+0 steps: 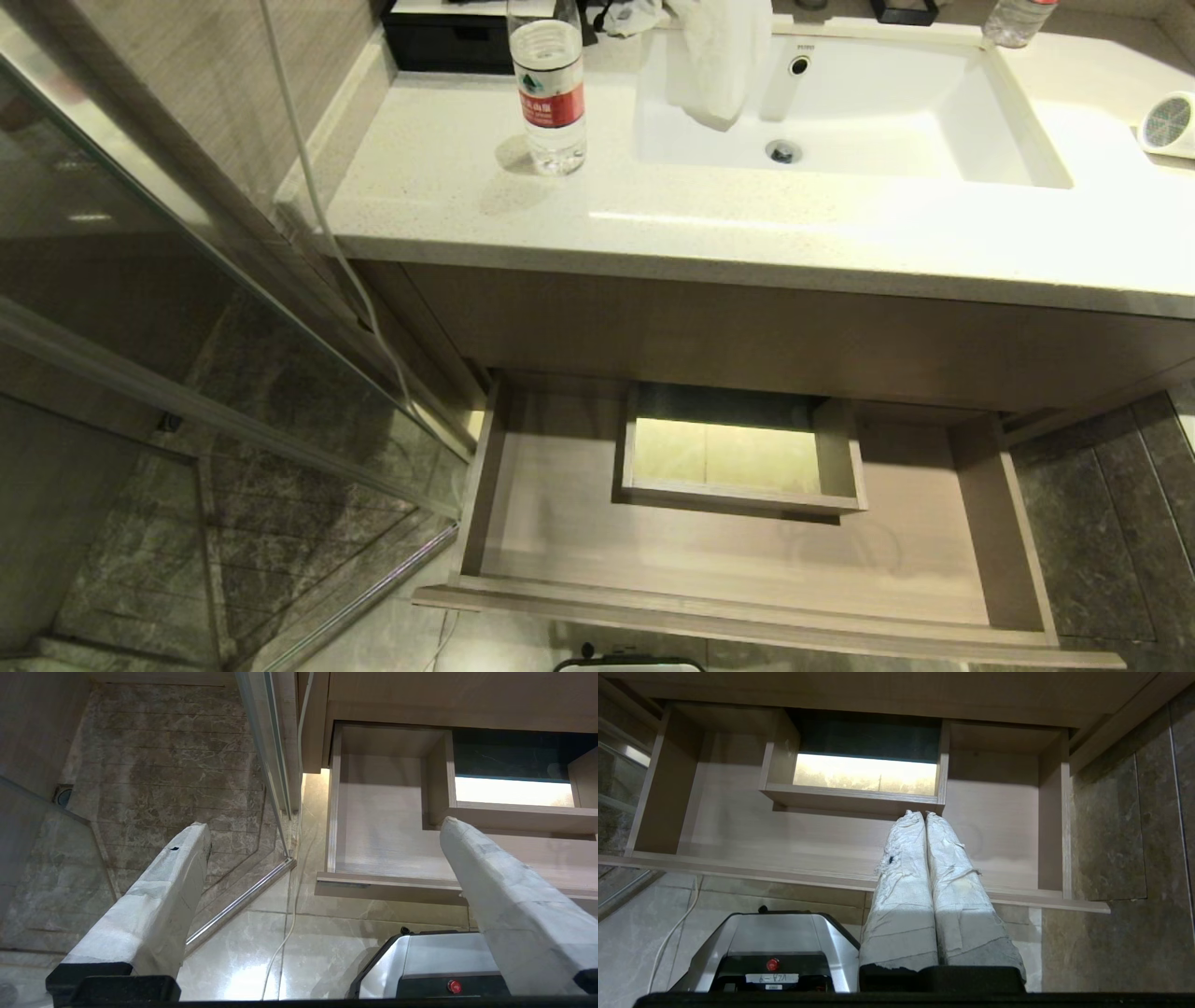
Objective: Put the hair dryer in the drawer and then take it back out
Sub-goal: Pick up the hairdryer
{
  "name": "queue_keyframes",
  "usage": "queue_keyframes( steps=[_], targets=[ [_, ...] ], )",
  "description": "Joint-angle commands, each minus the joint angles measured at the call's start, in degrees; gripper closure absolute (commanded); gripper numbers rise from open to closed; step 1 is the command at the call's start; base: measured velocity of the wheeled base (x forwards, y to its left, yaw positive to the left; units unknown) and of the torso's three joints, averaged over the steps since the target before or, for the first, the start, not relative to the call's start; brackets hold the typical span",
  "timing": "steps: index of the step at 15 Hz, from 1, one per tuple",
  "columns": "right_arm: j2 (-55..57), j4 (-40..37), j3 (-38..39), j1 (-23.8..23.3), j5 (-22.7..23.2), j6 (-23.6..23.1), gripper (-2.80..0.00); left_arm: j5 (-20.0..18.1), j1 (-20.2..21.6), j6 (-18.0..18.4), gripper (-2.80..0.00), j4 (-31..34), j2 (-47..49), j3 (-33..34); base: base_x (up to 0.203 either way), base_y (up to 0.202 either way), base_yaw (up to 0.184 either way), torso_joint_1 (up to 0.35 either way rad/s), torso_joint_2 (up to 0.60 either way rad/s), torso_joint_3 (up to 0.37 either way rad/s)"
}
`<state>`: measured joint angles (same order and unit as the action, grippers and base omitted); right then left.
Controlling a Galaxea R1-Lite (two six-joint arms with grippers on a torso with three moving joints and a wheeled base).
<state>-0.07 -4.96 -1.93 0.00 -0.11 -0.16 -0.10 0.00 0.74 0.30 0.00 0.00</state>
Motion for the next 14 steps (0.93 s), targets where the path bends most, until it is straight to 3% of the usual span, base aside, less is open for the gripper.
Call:
queue_keyframes(
  steps=[1,8,14],
  targets=[
    [-0.01,-0.05,-0.01,0.0,0.02,-0.09,0.0,0.01,0.0,-0.04,-2.8,0.05,0.0,0.0,0.0,0.0,0.0,0.0,0.0,0.0],
    [-0.01,-0.05,-0.01,0.0,0.02,-0.11,0.0,-0.08,0.0,0.1,-2.8,-0.22,0.0,0.0,0.0,0.0,0.0,0.0,0.0,0.0],
    [0.03,-0.05,-0.01,0.0,0.02,-0.11,0.0,-0.08,0.0,0.05,-2.8,-0.13,0.03,0.0,0.001,0.141,0.0,0.001,0.0,0.002]
  ],
)
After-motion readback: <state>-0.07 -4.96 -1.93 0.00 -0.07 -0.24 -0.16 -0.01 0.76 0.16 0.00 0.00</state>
